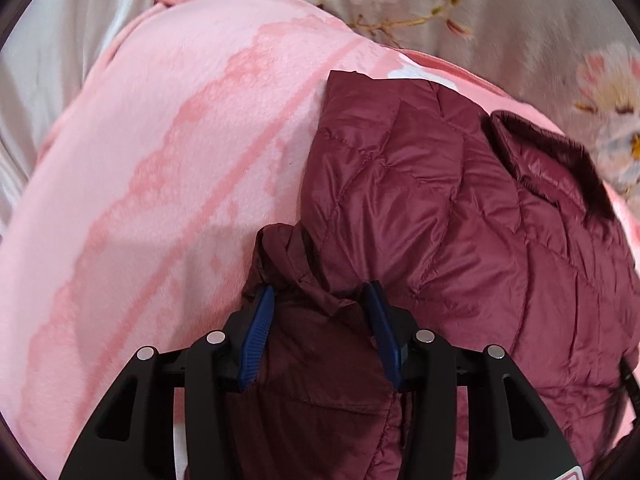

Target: Fold large clothes

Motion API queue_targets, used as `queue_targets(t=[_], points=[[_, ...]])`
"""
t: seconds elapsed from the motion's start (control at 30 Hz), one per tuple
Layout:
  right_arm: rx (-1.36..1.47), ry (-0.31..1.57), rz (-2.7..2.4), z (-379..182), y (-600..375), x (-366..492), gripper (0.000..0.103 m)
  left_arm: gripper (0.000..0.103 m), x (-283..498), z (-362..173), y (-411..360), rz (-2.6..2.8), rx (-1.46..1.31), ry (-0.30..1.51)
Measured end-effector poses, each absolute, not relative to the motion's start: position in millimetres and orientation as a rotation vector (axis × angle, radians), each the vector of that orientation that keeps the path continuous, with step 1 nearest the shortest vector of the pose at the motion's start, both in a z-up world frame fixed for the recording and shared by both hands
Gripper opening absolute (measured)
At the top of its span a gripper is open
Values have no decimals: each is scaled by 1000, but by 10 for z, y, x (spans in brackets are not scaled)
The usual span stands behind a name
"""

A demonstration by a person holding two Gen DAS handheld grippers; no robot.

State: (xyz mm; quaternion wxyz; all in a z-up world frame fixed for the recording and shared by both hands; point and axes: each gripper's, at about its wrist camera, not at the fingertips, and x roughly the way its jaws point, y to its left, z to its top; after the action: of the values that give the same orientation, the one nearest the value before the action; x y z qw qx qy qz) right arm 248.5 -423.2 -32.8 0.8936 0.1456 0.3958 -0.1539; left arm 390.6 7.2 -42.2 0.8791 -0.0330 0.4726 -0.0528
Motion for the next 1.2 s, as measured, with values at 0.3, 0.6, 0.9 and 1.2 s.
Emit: queue_targets(t=[0.3, 0.6, 0.9, 1.2], points=[[237, 645, -326, 366, -3990, 2382, 13, 46, 3598, 403, -99, -182, -10, 809], [234, 783, -189, -75, -3507, 3078, 13, 46, 3799, 142, -1097, -245, 91, 857], [270, 817, -150, -498, -3418, 2913, 13, 50, 3600, -416, -1183, -233, 174, 848], [259, 800, -151, -539, -3404, 2857, 13, 53, 3560, -465, -1196, -225, 197, 841]])
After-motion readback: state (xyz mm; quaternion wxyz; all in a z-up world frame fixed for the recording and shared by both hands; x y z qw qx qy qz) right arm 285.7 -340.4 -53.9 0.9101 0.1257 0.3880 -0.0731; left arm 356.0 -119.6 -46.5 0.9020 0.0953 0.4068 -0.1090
